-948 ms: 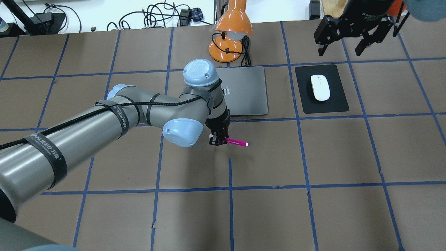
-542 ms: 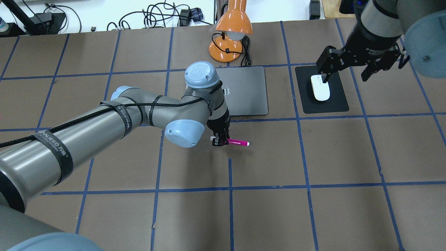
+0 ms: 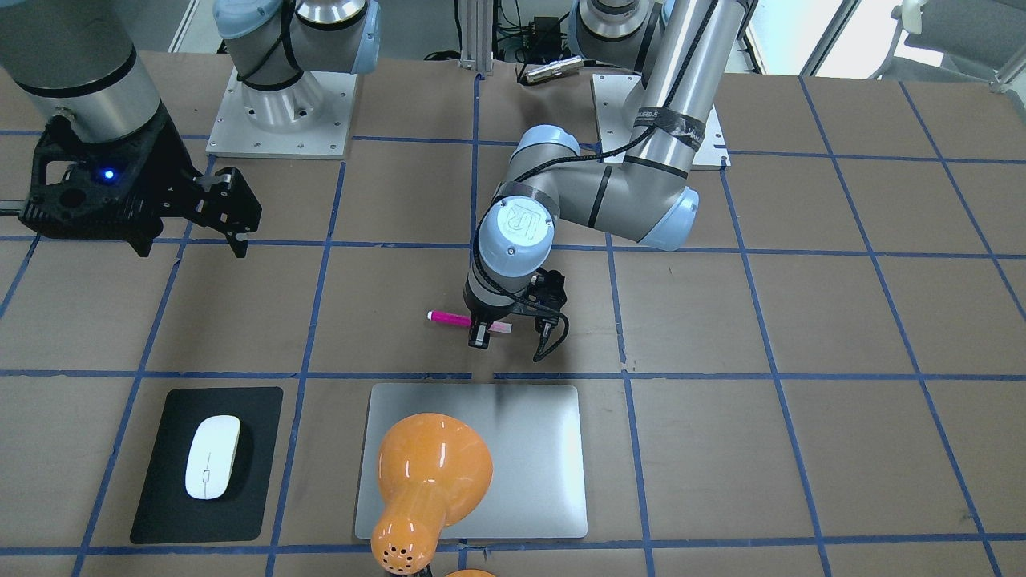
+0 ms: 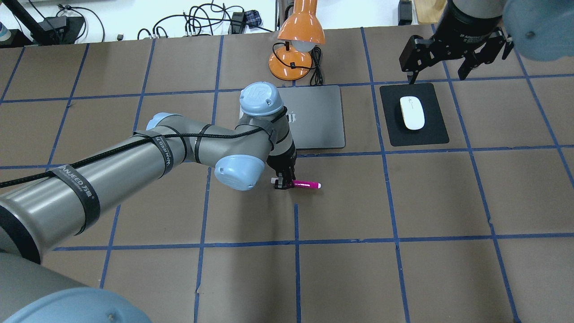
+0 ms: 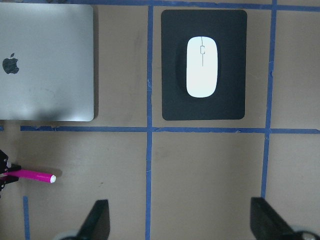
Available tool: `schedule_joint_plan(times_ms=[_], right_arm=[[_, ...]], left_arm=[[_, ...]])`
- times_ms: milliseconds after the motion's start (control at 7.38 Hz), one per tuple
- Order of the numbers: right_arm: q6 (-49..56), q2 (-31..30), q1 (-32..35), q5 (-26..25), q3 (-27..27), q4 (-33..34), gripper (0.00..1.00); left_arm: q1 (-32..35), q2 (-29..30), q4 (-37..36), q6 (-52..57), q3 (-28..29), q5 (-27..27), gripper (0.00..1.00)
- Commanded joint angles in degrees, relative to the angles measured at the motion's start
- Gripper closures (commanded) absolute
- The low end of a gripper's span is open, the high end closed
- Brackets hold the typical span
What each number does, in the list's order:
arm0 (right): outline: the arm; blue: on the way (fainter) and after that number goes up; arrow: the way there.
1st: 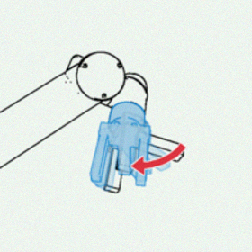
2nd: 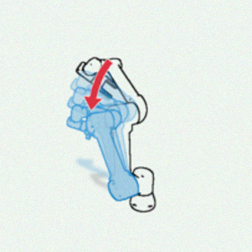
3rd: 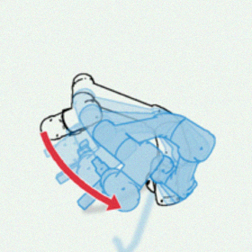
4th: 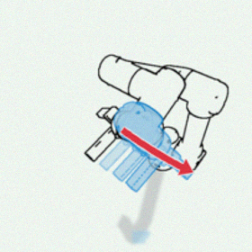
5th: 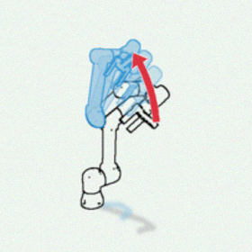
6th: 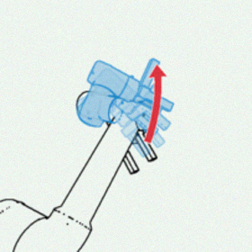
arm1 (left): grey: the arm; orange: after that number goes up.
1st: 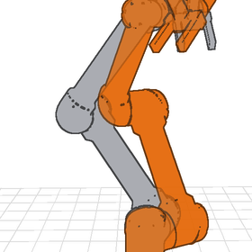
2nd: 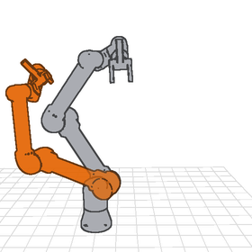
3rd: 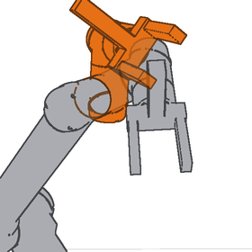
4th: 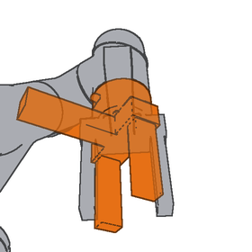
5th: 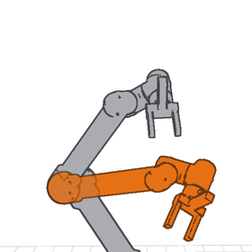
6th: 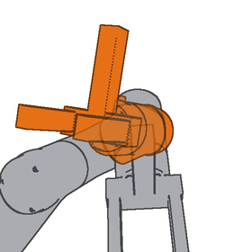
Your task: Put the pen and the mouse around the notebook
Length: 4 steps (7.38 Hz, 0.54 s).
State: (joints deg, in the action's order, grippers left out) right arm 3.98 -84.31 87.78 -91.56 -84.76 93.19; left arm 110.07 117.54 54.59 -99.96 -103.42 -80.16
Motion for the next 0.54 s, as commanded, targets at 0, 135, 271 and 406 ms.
schedule_joint_plan(times_ms=[0,135,271,406], right_arm=[[0.3,2.0,0.4,0.7,1.8,-2.8,0.01],[0.5,1.3,1.0,0.6,0.0,-2.3,0.0],[1.2,1.4,1.5,0.5,0.0,-2.1,0.0],[1.2,1.9,1.5,0.6,-0.1,0.1,0.0]], left_arm=[[0.0,0.1,-0.1,0.5,0.4,0.0,0.29],[-0.3,-1.1,-0.3,2.2,1.2,-0.4,0.18],[-0.6,-2.2,0.0,8.1,2.9,-0.5,0.15],[-0.6,-2.8,0.9,14.1,3.5,-1.1,0.13]])
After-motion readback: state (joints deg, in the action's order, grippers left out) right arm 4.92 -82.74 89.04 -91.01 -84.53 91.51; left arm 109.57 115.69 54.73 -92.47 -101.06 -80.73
